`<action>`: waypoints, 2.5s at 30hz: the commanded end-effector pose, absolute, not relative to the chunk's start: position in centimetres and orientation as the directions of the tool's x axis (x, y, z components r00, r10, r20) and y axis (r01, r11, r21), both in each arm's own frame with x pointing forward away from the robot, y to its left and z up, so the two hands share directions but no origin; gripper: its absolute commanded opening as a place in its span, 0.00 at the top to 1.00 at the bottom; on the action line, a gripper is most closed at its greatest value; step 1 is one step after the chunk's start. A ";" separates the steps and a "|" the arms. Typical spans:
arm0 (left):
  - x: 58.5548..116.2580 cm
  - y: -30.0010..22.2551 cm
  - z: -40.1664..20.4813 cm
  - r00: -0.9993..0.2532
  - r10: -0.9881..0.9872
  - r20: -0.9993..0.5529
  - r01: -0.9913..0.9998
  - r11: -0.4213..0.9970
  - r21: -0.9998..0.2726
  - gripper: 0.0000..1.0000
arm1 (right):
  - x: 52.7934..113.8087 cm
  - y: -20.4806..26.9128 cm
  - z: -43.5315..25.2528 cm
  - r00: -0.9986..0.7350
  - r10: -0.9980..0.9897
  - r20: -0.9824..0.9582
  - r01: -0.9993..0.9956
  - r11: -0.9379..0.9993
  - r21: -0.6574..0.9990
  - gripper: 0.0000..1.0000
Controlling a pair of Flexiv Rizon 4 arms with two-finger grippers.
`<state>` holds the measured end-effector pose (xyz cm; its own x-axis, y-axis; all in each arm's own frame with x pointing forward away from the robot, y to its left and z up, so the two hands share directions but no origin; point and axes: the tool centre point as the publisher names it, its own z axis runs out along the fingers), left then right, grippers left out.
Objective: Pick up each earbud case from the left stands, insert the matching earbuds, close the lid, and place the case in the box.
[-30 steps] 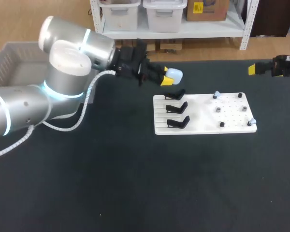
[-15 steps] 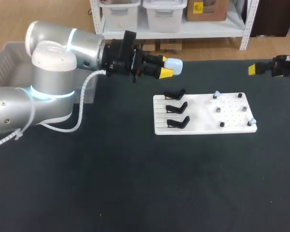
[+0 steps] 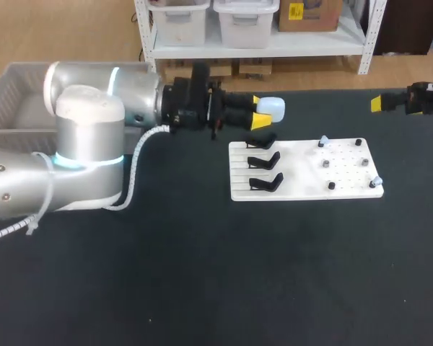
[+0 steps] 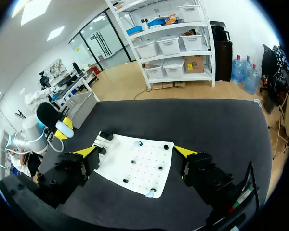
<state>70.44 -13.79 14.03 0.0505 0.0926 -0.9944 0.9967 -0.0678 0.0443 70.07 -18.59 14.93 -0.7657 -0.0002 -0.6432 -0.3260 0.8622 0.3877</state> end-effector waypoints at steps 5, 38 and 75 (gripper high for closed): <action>69.9 -14.1 13.8 0.050 0.083 -0.995 0.999 -0.005 0.050 1.00 | 70.0 -18.6 15.0 -0.766 0.000 -0.643 -0.325 0.863 0.386 0.00; 70.4 -13.8 13.6 0.032 0.089 -0.996 0.995 -0.100 0.023 1.00 | 69.9 -17.3 15.9 -0.748 -0.041 -0.662 -0.358 0.865 0.351 0.00; 70.4 -13.8 13.6 0.032 0.089 -0.996 0.995 -0.100 0.023 1.00 | 65.4 -2.0 17.2 -0.763 -0.232 -0.603 -0.490 0.816 0.306 0.00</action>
